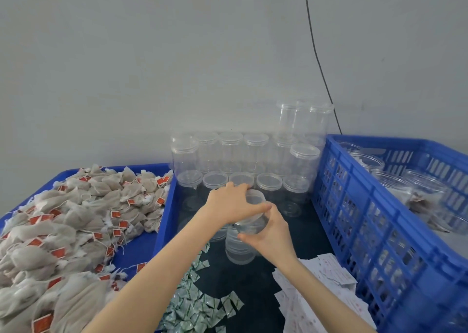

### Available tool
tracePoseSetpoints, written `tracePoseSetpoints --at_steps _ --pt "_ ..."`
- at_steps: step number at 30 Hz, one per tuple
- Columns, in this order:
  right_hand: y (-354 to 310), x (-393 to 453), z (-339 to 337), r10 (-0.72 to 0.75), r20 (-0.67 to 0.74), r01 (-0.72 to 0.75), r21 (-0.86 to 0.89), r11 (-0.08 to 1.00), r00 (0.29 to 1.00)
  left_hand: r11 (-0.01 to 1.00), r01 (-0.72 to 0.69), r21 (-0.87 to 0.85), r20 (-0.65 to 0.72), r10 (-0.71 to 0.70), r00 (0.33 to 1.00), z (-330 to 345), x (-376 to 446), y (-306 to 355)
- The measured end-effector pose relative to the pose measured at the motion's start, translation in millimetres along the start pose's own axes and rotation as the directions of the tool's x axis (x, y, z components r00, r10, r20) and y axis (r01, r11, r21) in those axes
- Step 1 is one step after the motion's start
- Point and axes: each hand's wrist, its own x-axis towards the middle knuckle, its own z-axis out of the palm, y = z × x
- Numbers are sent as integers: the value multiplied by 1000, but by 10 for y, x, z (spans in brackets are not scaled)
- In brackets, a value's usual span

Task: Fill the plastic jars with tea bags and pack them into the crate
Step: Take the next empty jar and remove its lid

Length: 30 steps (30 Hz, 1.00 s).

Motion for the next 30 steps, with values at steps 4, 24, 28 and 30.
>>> tracePoseSetpoints --at_steps 4,24,28,30 --pt "43 -33 -26 -5 6 5 -21 1000 1000 981 -123 -151 275 162 948 21 -26 -8" --pt "190 -187 26 56 91 -56 6 998 994 983 -180 12 381 162 910 -67 -45 -68" --pt "183 -200 20 35 69 -35 -12 999 997 988 -17 155 231 -20 973 9 -43 -57" --pt "213 -166 -16 52 68 -52 2 999 996 997 -73 27 323 61 944 24 -32 -101"
